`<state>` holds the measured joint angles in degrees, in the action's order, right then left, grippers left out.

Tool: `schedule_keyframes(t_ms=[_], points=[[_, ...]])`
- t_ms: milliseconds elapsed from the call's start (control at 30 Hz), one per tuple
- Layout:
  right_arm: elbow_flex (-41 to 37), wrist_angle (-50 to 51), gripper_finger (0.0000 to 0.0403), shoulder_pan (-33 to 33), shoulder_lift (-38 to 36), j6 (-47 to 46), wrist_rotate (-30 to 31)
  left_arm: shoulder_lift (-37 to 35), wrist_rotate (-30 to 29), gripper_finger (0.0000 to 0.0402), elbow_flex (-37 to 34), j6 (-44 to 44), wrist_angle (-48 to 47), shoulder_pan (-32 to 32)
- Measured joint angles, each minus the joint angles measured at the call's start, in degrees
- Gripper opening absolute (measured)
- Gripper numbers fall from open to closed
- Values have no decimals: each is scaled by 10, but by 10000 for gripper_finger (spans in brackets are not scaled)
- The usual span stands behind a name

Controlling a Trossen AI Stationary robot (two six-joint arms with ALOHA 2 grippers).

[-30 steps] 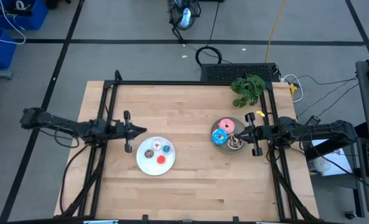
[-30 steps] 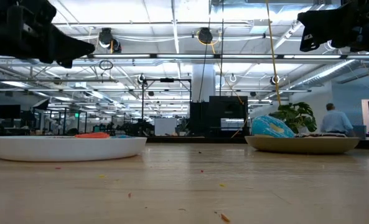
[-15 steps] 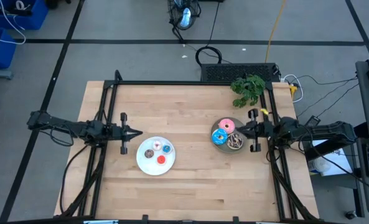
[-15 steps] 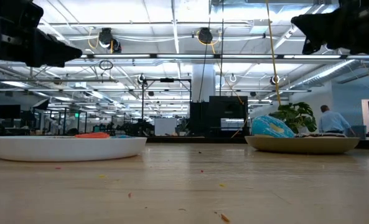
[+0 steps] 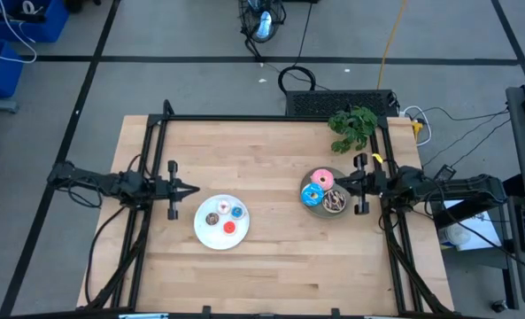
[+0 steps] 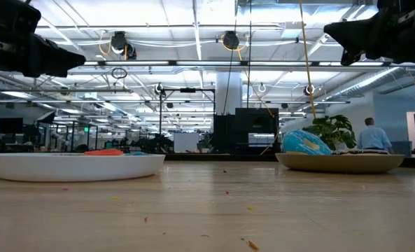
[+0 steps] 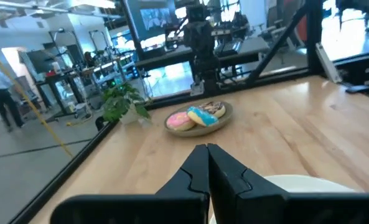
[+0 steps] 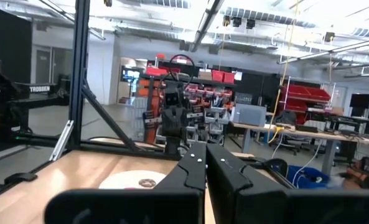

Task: Pick & Place donuts
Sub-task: Return to Home Position

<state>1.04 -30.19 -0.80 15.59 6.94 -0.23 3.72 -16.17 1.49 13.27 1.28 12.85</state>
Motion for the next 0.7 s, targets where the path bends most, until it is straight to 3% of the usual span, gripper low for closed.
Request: schedule_keyframes(t_ms=[700], points=[[-2, -21, 0, 0, 0, 0, 1, 27, 4, 6, -6, -32, 11, -1]])
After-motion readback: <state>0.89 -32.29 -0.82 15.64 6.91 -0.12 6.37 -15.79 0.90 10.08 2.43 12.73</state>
